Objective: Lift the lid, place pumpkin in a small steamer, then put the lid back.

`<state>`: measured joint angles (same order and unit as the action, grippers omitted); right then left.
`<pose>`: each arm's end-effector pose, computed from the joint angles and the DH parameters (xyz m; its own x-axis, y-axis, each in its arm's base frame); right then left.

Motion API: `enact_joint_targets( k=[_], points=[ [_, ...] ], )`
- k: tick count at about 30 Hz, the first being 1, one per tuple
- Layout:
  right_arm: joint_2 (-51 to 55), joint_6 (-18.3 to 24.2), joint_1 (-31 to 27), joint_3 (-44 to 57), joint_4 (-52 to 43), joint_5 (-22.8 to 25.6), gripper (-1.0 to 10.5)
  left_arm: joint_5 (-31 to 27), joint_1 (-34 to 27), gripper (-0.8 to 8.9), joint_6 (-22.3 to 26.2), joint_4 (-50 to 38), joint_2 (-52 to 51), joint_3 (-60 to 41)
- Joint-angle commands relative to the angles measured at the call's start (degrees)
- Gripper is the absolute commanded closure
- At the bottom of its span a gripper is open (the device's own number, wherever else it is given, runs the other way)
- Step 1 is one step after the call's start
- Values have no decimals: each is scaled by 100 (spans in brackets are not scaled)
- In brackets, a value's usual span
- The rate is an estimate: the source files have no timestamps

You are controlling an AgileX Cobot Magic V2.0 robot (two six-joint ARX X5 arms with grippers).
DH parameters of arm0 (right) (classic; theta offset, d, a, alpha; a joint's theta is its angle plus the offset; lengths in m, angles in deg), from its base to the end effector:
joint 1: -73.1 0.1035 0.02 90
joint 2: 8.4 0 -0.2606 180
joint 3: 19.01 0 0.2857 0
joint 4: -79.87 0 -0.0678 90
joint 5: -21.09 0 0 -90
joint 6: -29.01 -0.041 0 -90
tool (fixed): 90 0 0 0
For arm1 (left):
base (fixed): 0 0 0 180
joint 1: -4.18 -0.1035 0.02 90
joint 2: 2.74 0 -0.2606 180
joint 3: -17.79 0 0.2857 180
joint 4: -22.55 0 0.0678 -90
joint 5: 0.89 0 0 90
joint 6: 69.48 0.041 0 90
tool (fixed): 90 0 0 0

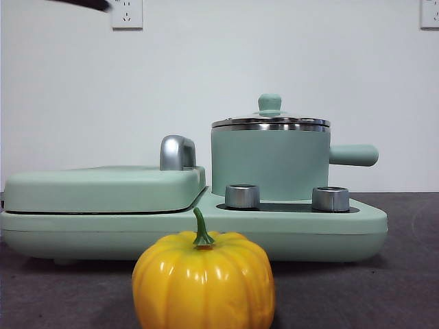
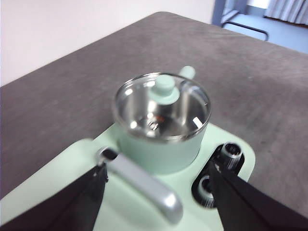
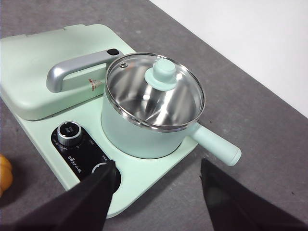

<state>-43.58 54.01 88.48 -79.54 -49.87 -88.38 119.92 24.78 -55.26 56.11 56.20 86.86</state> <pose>0.1523 0.0561 0.3311 0.7361 0.5482 -0.3971 -0.6624 0.7040 -0.2561 0.2372 -0.1116 0.3360 0.5575 -0.7567 -0.3415 0.8108 0.5847 0.0280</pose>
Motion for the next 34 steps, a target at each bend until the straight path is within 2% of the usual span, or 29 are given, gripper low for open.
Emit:
enact_joint_targets(
  k=[1,8,15,19,24,34],
  points=[
    [-35,-101,31,-114,-83,0,665,-186,280,484,-136,-573,463,125],
    [-33,-103,28,-114,-197,0,665,-765,861,484,-221,-2208,1456,129],
    [-35,-101,28,-114,-208,2,665,-874,1270,515,-975,-3661,2326,151],
    [-35,-101,28,-114,-205,0,665,-946,1458,513,-1108,-4256,2758,151],
    [-35,-101,28,-114,-208,2,665,-1198,1613,505,-1106,-4763,3224,184],
    [-35,-103,28,-114,-205,2,665,-1305,1716,505,-1106,-4798,4000,706]
  ],
)
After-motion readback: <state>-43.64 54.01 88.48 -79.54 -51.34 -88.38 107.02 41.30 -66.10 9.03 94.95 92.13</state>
